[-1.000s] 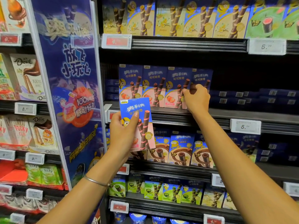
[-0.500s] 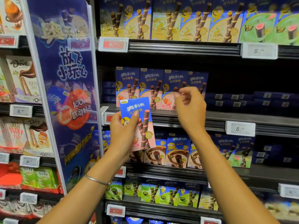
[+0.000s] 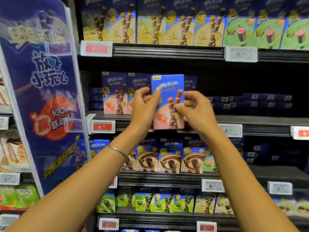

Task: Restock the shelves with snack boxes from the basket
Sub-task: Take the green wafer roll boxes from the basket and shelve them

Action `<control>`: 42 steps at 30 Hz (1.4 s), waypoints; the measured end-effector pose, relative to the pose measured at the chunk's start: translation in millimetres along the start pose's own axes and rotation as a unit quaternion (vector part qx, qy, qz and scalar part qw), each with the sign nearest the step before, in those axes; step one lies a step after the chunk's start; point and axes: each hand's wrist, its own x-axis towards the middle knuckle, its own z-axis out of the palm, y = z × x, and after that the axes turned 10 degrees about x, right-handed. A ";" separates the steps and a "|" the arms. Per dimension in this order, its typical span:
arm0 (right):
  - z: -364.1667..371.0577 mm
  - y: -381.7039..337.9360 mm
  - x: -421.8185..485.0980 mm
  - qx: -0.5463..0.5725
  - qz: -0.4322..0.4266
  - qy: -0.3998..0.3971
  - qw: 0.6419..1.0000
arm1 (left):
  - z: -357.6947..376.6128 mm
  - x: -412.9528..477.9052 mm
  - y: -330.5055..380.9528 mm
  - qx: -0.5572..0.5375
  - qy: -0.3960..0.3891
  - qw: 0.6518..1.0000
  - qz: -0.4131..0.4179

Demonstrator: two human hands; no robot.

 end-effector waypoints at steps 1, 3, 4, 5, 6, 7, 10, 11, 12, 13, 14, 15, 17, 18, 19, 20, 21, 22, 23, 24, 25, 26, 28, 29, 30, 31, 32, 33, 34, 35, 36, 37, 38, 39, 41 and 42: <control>-8.5 0.4 7.6 0.005 -0.008 0.028 1.000 | -2.3 6.0 0.9 0.036 0.021 0.999 0.019; -26.6 3.8 22.9 0.005 -0.015 0.082 0.997 | -14.7 19.0 -1.5 0.167 0.086 0.979 0.080; -35.1 7.5 31.0 0.000 -0.011 0.102 0.995 | -23.0 25.5 -3.9 0.239 0.120 0.958 0.105; -42.4 12.2 38.7 -0.011 -0.006 0.113 0.993 | -31.8 31.4 -5.9 0.298 0.152 0.935 0.115; -47.6 18.0 46.2 -0.027 0.000 0.117 0.993 | -40.3 37.1 -7.5 0.342 0.179 0.916 0.108; -50.7 23.4 52.5 -0.045 0.007 0.116 0.992 | -48.3 42.7 -8.5 0.371 0.201 0.902 0.089; -49.4 35.6 65.8 -0.087 0.027 0.103 0.991 | -65.4 61.3 -14.1 0.385 0.214 0.898 0.014; -47.8 38.7 68.9 -0.088 0.034 0.100 0.990 | -69.6 66.9 -16.5 0.382 0.204 0.901 -0.009; -46.3 41.2 72.0 -0.084 0.041 0.099 0.991 | -73.1 72.0 -18.9 0.379 0.189 0.905 -0.029; -44.9 43.4 74.8 -0.081 0.046 0.099 0.991 | -75.8 76.2 -21.4 0.377 0.172 0.909 -0.046; -43.7 45.1 77.2 -0.084 0.048 0.098 0.990 | -78.0 79.5 -24.1 0.374 0.158 0.912 -0.060; -42.8 46.4 79.1 -0.091 0.050 0.096 0.990 | -79.9 81.9 -26.8 0.371 0.148 0.914 -0.070; -41.3 48.4 81.9 -0.097 0.057 0.084 0.990 | -83.3 86.0 -31.5 0.358 0.130 0.921 -0.080; -40.5 49.5 83.1 -0.097 0.065 0.076 0.990 | -84.8 87.9 -33.5 0.350 0.120 0.925 -0.083; -40.1 50.4 84.7 -0.095 0.078 0.066 0.990 | -86.2 89.8 -35.1 0.341 0.107 0.930 -0.086; -39.3 50.8 86.1 -0.094 0.093 0.056 0.990 | -87.8 91.1 -36.7 0.334 0.094 0.933 -0.091; -38.8 51.2 87.8 -0.092 0.108 0.044 0.989 | -89.1 92.2 -38.0 0.329 0.083 0.936 -0.096; -37.9 51.1 89.3 -0.091 0.121 0.027 0.988 | -90.4 93.3 -39.0 0.322 0.073 0.939 -0.101; -36.6 50.8 90.4 -0.088 0.134 0.006 0.987 | -91.3 94.2 -39.9 0.314 0.064 0.941 -0.105; -34.8 50.4 91.2 -0.085 0.145 -0.017 0.986 | -91.7 95.2 -40.6 0.309 0.058 0.943 -0.108; -32.9 50.6 91.8 -0.081 0.150 -0.035 0.985 | -91.9 96.5 -41.4 0.306 0.055 0.944 -0.110; -31.3 51.2 92.0 -0.076 0.149 -0.046 0.985 | -92.5 98.0 -41.8 0.306 0.053 0.944 -0.110; -29.9 52.5 92.4 -0.068 0.142 -0.052 0.986 | -94.2 101.6 -43.0 0.295 0.051 0.948 -0.105; -30.2 53.2 93.3 -0.066 0.141 -0.055 0.986 | -94.9 103.5 -44.0 0.285 0.051 0.951 -0.104; -30.6 54.1 94.7 -0.064 0.141 -0.059 0.986 | -95.8 104.8 -45.1 0.280 0.051 0.953 -0.103; -31.1 55.2 96.4 -0.063 0.142 -0.064 0.986 | -96.5 105.7 -46.2 0.280 0.053 0.953 -0.104; -31.4 56.1 97.8 -0.064 0.142 -0.068 0.985 | -97.3 106.1 -47.2 0.281 0.056 0.952 -0.106; -31.7 57.0 99.2 -0.066 0.142 -0.068 0.985 | -97.8 106.4 -48.1 0.281 0.059 0.952 -0.106; -31.9 57.6 99.9 -0.069 0.140 -0.066 0.986 | -98.1 106.6 -48.7 0.281 0.060 0.952 -0.106; -31.8 58.4 100.6 -0.069 0.138 -0.065 0.986 | -98.2 106.8 -49.4 0.282 0.061 0.952 -0.106; -31.9 59.4 101.2 -0.066 0.135 -0.065 0.986 | -98.2 106.8 -49.7 0.284 0.060 0.951 -0.105; -32.0 60.5 101.7 -0.063 0.132 -0.065 0.987 | -97.9 106.9 -50.0 0.287 0.060 0.950 -0.104; -32.2 61.7 102.0 -0.058 0.129 -0.064 0.988 | -97.4 106.9 -50.1 0.290 0.060 0.949 -0.103; -32.4 63.2 102.5 -0.053 0.125 -0.064 0.989 | -96.7 106.7 -49.8 0.296 0.061 0.948 -0.102; -33.0 66.3 103.5 -0.044 0.122 -0.059 0.990 | -95.3 105.5 -48.4 0.310 0.063 0.943 -0.099; -33.6 67.3 103.7 -0.039 0.121 -0.056 0.990 | -94.8 104.5 -47.4 0.317 0.064 0.941 -0.097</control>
